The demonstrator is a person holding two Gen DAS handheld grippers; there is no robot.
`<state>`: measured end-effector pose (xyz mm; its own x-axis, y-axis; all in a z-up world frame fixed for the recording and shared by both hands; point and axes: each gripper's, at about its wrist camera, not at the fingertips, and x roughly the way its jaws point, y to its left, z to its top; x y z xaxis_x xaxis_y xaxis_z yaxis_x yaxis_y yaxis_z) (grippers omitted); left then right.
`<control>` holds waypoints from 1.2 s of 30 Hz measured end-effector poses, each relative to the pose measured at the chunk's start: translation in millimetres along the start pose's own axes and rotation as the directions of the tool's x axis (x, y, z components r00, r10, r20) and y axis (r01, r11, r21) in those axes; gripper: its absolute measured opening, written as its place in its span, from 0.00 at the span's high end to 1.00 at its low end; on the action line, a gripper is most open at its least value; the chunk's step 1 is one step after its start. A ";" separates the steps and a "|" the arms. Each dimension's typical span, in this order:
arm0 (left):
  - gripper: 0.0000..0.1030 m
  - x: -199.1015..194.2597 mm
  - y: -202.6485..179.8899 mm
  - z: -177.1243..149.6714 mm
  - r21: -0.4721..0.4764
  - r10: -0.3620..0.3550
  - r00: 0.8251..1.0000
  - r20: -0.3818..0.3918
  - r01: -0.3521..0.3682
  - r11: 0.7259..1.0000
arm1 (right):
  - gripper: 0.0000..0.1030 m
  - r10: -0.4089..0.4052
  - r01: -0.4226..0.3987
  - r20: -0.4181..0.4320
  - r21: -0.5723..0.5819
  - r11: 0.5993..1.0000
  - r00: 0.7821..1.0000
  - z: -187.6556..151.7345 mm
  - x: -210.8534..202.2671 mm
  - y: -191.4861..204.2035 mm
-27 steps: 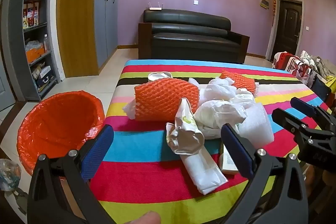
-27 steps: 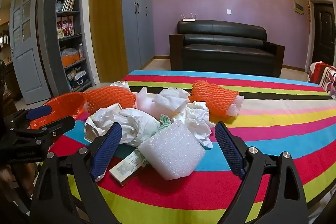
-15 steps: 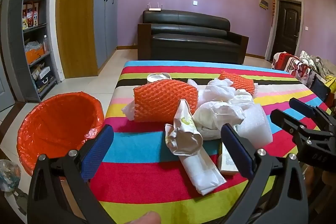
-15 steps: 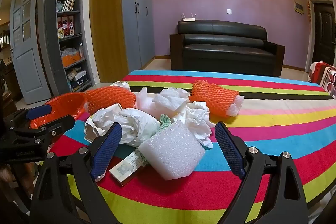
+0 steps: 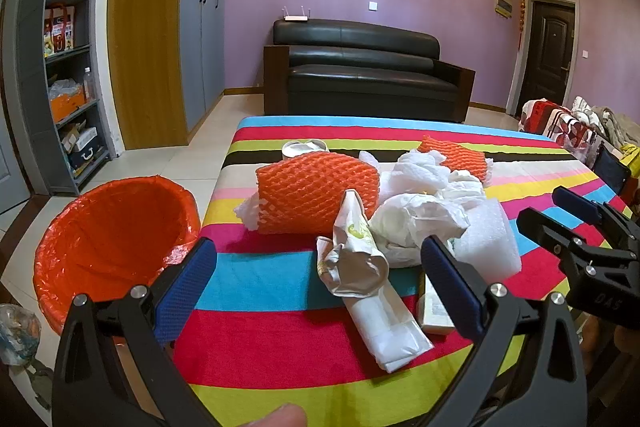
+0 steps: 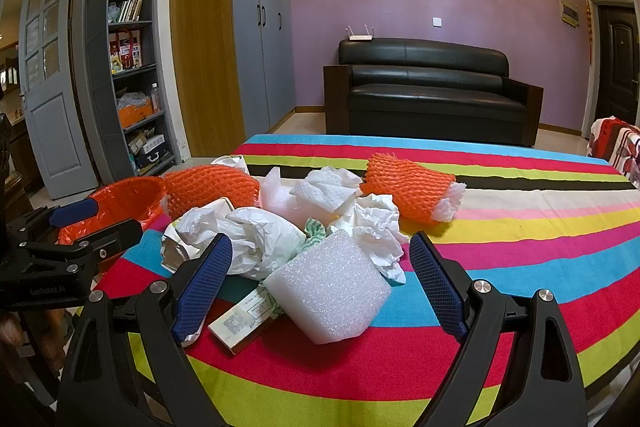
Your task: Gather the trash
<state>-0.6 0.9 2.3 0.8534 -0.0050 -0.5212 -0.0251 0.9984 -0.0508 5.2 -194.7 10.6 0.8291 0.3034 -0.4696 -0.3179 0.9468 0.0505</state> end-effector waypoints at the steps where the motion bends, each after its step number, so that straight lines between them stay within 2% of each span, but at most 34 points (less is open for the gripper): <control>1: 0.04 0.1 -0.3 -0.2 0.000 0.000 1.000 0.000 0.000 1.000 | 0.18 -0.001 0.001 0.000 0.000 1.000 1.000 0.0 0.1 0.2; 36: 0.04 0.1 -0.4 -0.3 0.001 0.001 1.000 0.001 -0.001 1.000 | 0.18 0.002 -0.002 0.003 -0.001 1.000 1.000 2.4 -0.6 1.9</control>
<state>-0.6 0.4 2.0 0.8539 -0.0039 -0.5205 -0.0256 0.9985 -0.0493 5.2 -192.8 13.1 0.8300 0.3058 -0.4665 -0.3202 0.9460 0.0505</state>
